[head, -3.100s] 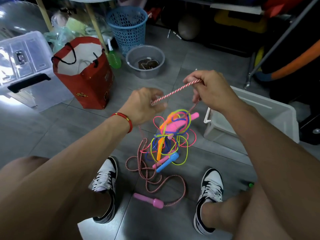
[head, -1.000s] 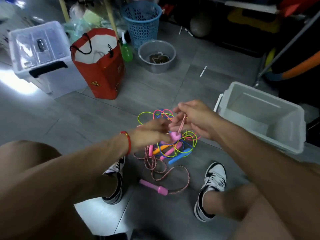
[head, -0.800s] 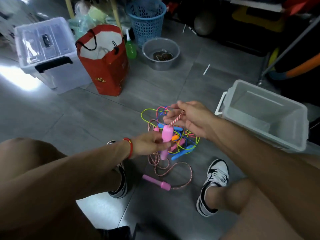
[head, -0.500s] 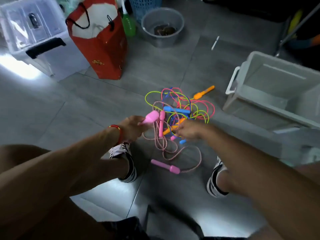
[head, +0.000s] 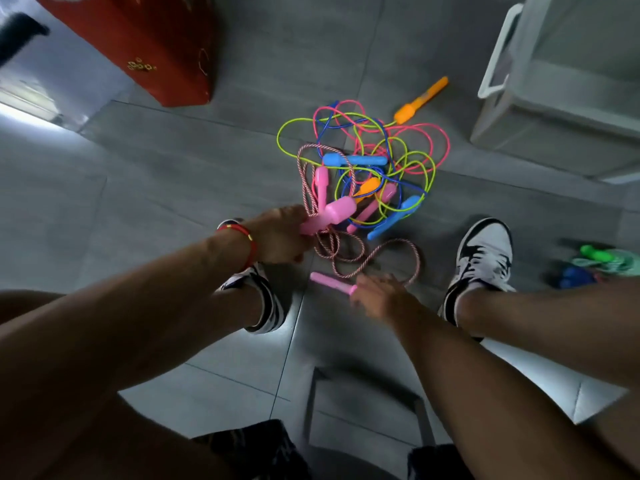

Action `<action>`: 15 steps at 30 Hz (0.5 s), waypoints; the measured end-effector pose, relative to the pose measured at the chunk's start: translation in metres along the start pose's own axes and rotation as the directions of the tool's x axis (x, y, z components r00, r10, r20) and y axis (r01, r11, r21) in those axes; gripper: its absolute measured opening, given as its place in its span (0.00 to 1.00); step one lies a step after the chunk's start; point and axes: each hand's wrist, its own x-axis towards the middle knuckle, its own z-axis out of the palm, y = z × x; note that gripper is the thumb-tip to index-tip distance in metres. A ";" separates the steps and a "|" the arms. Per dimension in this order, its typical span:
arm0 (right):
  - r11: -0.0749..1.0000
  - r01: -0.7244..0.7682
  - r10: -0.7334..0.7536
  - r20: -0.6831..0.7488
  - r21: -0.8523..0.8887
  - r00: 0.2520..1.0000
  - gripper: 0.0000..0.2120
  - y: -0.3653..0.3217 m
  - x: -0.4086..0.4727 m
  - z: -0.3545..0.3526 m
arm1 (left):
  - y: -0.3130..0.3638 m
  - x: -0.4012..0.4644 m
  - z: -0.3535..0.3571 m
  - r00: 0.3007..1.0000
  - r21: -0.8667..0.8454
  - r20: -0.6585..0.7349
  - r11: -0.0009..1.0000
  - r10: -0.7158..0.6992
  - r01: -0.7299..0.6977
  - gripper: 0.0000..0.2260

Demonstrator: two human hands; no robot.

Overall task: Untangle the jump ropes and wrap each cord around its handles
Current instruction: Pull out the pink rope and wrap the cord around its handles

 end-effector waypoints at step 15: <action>0.750 0.107 -0.045 -0.111 0.653 0.993 0.14 -0.071 -0.018 -0.265 | 0.027 -0.066 -0.045 0.923 -0.398 0.277 0.906 0.268 -0.144 0.09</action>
